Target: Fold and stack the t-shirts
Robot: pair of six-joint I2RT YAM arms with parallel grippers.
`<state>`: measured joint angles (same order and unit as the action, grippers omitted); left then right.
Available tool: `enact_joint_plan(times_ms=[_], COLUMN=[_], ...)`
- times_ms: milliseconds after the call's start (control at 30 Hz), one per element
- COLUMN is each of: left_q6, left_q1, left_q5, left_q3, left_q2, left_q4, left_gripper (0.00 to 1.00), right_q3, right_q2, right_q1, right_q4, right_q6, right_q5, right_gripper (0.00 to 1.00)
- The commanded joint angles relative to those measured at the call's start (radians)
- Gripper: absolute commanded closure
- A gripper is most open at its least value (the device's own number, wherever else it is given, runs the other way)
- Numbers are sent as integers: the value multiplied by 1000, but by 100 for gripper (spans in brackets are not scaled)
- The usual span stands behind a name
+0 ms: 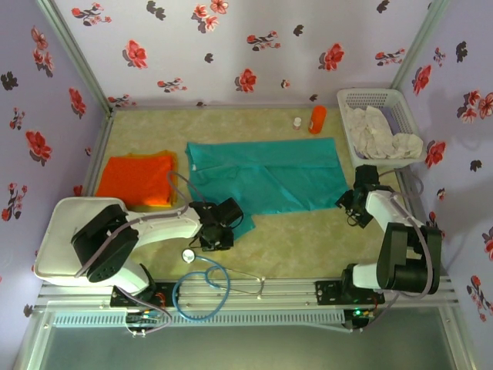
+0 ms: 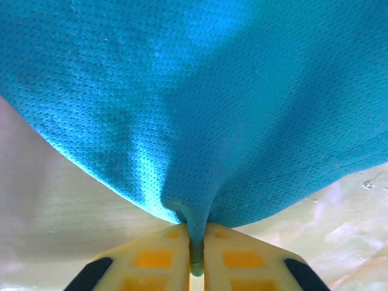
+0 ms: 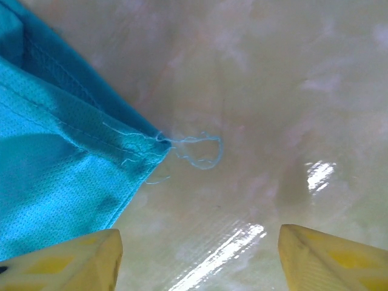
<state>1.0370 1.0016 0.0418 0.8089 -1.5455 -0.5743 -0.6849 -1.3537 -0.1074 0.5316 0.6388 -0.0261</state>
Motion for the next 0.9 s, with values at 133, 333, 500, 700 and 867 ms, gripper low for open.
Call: enact_joint_plan(times_ms=[133,333,500,700,867], left_q6=[-39,-77,-101,-122,-131], left_q1=[4,-12,-32,-58,-60], left_q5=[-86,-118,-122,-131,-127], left_q3=[9,6,1,0,12], left_q2=[4,76,117,151,133], left_q4=[-119,-232,-286,-298,-278], left_gripper=[100,100,100,100,100], right_q3=[-13,-13,2,53,82], right_q2=[0,43,62,116,188], right_q1=[-9,-8,-8,8,17], right_q4=[-41,-10,1,26,76], right_q6=[-17,-37,-26,-8,17], right_q5=[48,40,87,106,77], right_gripper=[35,38,41,44,48])
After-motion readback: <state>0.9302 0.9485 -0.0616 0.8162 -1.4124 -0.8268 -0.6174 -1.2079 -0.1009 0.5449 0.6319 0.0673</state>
